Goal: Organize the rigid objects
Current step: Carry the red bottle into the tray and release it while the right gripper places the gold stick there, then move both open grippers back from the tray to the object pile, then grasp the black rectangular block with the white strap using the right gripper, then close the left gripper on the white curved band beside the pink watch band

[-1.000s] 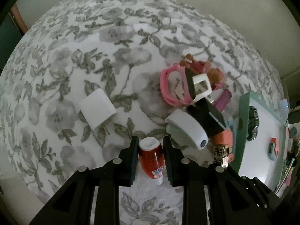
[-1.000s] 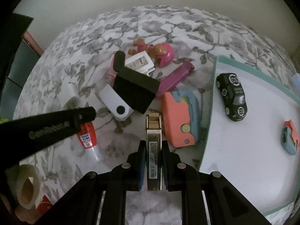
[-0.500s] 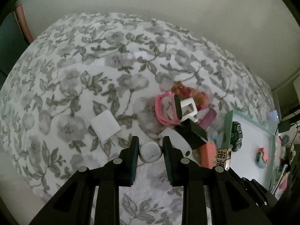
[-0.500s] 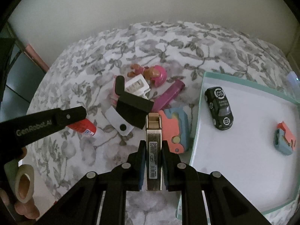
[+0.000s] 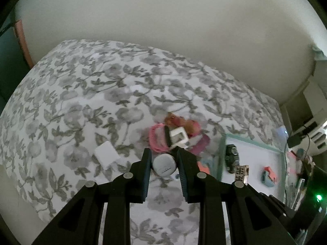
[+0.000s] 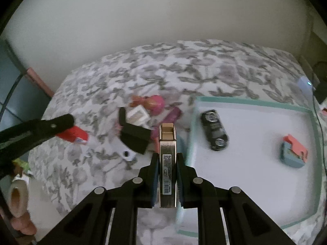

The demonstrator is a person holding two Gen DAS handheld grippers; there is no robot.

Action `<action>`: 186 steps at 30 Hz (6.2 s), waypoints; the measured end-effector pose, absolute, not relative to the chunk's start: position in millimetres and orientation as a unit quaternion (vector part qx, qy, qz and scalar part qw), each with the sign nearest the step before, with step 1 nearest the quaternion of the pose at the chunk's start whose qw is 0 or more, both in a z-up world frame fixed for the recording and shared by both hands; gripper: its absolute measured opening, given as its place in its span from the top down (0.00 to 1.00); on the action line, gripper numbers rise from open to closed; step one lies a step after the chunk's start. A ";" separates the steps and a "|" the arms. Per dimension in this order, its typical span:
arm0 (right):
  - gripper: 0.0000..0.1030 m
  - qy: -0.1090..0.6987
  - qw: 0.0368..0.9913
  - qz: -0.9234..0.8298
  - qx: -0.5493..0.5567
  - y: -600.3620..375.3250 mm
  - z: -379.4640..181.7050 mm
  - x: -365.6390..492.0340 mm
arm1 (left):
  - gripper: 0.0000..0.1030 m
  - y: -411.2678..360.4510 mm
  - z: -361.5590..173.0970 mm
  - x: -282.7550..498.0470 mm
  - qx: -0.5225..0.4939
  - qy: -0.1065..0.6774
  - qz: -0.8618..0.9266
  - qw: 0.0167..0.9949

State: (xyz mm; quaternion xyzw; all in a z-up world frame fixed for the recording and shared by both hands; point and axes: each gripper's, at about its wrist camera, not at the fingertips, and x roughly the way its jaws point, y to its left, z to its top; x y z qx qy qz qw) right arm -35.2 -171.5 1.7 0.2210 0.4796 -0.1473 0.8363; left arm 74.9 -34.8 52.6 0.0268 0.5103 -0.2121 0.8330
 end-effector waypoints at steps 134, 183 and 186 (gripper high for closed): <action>0.00 0.458 0.844 -0.089 0.264 -154.5 -47.4 37.5 | 0.06 36.7 -48.9 144.1 -0.079 0.620 -0.021 0.780; 0.31 0.425 0.829 -0.122 0.342 -200.6 -19.4 -1.7 | 0.06 -34.0 -74.1 133.7 -0.052 0.661 -0.120 0.739; 0.31 0.420 0.828 -0.130 0.348 -207.9 -15.3 -9.3 | 0.06 -47.0 -80.4 131.0 -0.027 0.664 -0.127 0.736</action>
